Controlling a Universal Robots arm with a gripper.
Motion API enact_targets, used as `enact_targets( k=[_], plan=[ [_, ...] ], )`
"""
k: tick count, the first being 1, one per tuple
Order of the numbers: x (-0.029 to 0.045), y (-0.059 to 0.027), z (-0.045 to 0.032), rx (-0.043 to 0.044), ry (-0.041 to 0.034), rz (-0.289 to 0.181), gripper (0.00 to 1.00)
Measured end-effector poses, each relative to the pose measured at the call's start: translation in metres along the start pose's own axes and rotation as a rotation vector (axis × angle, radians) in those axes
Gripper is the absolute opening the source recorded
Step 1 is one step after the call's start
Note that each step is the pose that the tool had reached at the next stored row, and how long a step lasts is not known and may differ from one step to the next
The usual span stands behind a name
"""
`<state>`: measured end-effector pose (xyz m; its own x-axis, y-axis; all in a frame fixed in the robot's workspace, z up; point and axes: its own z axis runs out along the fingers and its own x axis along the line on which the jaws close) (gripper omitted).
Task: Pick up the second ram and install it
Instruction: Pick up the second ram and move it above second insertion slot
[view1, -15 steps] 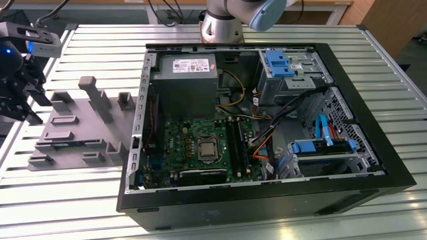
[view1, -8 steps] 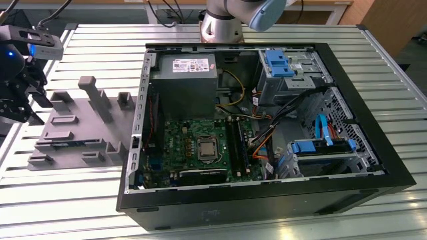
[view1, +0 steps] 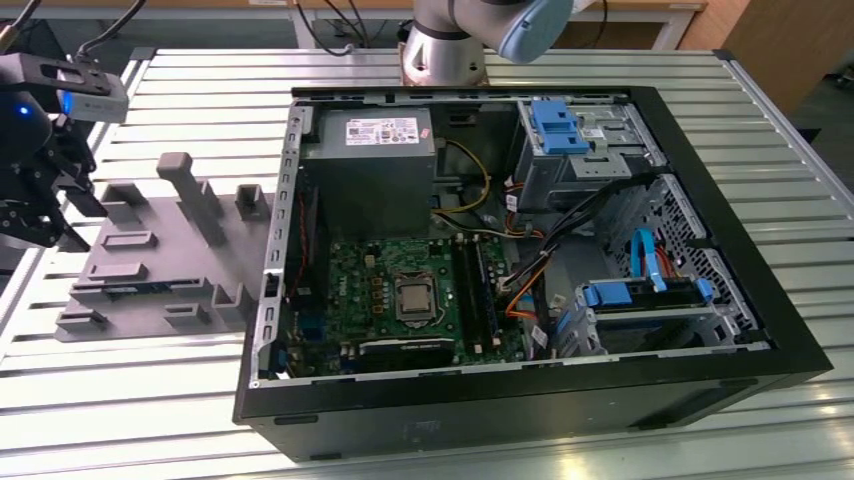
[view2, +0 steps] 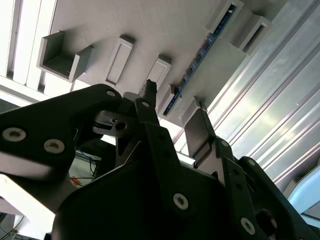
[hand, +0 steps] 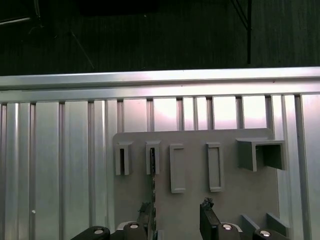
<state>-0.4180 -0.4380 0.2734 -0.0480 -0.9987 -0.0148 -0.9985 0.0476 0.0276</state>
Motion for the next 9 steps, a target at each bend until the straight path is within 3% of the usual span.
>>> enact_targets(
  k=[9],
  plan=[
    [0.0019, -0.0004, 0.0113, -0.0001, 0.0001, 0.0, 0.51]
  ],
)
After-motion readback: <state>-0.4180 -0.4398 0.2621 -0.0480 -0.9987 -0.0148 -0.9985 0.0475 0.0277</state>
